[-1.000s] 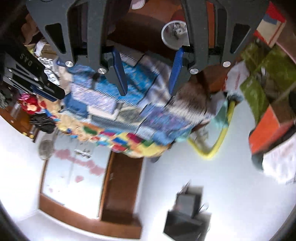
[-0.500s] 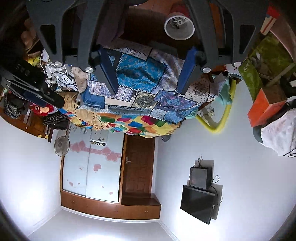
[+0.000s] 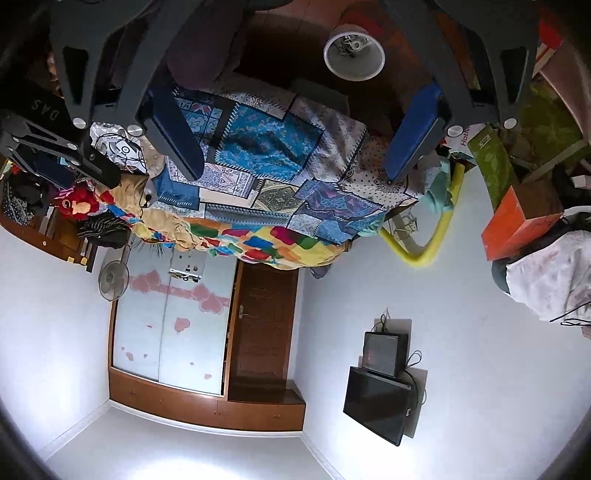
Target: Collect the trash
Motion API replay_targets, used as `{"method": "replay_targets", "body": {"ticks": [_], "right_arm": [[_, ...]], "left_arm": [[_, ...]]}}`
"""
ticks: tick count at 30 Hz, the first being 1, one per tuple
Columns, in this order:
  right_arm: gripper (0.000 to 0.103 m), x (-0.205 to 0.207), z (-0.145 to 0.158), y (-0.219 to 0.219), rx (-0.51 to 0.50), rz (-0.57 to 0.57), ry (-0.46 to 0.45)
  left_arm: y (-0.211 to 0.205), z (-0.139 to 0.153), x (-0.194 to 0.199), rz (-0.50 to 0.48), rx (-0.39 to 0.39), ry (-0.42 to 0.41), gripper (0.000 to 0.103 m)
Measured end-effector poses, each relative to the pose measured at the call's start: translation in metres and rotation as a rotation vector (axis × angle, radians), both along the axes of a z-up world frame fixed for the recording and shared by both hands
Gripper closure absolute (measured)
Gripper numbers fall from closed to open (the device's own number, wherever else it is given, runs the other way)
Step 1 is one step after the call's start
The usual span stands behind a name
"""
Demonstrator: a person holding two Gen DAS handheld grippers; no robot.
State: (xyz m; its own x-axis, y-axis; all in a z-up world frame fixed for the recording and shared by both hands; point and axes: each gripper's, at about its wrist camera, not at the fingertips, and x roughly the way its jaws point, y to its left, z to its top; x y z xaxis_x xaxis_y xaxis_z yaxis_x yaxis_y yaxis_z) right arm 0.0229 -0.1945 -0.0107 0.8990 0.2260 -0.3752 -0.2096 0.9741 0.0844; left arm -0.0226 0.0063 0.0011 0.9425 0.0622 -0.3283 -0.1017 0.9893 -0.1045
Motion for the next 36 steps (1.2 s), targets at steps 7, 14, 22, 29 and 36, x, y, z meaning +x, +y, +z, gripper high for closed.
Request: {"method": "replay_targets", "body": {"ticks": [7, 14, 22, 29, 36], "right_arm": [[0.01, -0.0026, 0.0004, 0.0023, -0.006, 0.002, -0.001], [0.01, -0.0038, 0.0035, 0.0024, -0.008, 0.002, -0.01], [0.01, -0.0046, 0.0057, -0.0002, -0.01, 0.007, -0.014], [0.01, -0.0015, 0.005, -0.0002, -0.019, 0.021, -0.01], [0.01, -0.0018, 0.0057, -0.0001, -0.02, 0.022, -0.009]], "left_arm": [[-0.0003, -0.0002, -0.0002, 0.001, 0.002, 0.0, 0.004], [-0.0011, 0.0, -0.0012, 0.004, 0.007, 0.0, 0.004], [0.0025, 0.0014, -0.0042, 0.0, 0.026, -0.002, 0.004], [0.0014, 0.0012, -0.0046, 0.0, 0.029, -0.001, 0.004], [0.001, 0.0013, -0.0046, -0.001, 0.029, -0.001, 0.004]]}}
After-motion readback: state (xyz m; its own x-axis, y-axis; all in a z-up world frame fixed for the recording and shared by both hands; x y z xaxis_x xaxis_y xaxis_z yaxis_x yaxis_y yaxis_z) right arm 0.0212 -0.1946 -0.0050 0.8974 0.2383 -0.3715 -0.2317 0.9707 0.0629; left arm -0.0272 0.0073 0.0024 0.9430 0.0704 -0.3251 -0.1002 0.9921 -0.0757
